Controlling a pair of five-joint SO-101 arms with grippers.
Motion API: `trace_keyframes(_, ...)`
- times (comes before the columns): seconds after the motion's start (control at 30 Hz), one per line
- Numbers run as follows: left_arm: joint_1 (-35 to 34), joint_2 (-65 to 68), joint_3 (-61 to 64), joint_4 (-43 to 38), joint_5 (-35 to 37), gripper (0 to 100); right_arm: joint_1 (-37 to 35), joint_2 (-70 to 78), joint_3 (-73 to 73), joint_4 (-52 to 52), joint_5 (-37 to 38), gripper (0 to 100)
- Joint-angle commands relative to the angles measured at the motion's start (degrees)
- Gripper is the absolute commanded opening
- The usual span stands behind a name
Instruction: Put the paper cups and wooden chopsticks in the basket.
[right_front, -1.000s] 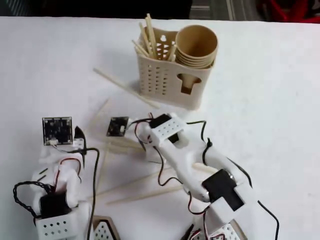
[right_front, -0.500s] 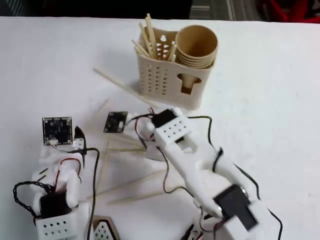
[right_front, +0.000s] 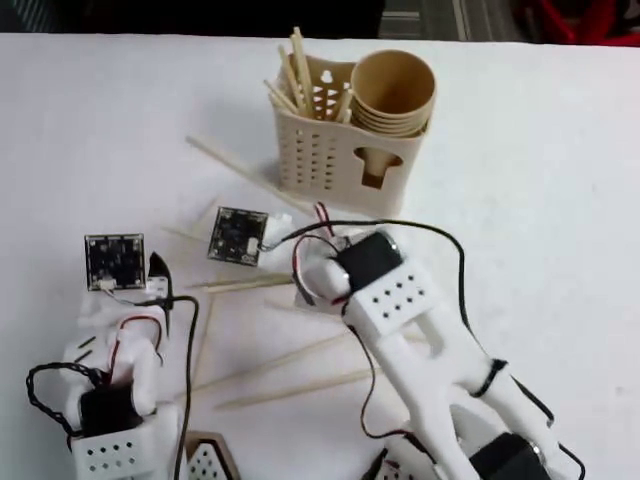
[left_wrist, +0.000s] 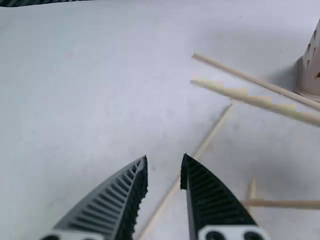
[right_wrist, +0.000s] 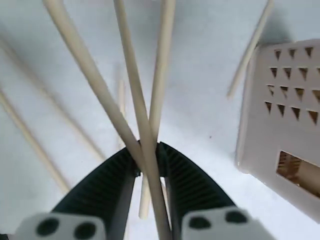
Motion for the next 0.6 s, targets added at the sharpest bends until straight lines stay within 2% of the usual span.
trace_keyframes(0.0, -0.4, -0.7, -0.4, -1.6, -0.7, 13, 3.9, -4.4, -1.8, 0.0, -0.6, 1.9)
trace_keyframes(0.27, -0.4, -0.7, -0.4, -1.6, -0.7, 13, 5.5, -13.9, -2.0, -0.1, -5.6, 1.9)
trace_keyframes(0.57, -0.4, -0.7, -0.4, -1.6, -0.7, 13, 5.8, -23.6, -2.1, -6.5, -14.4, 1.9)
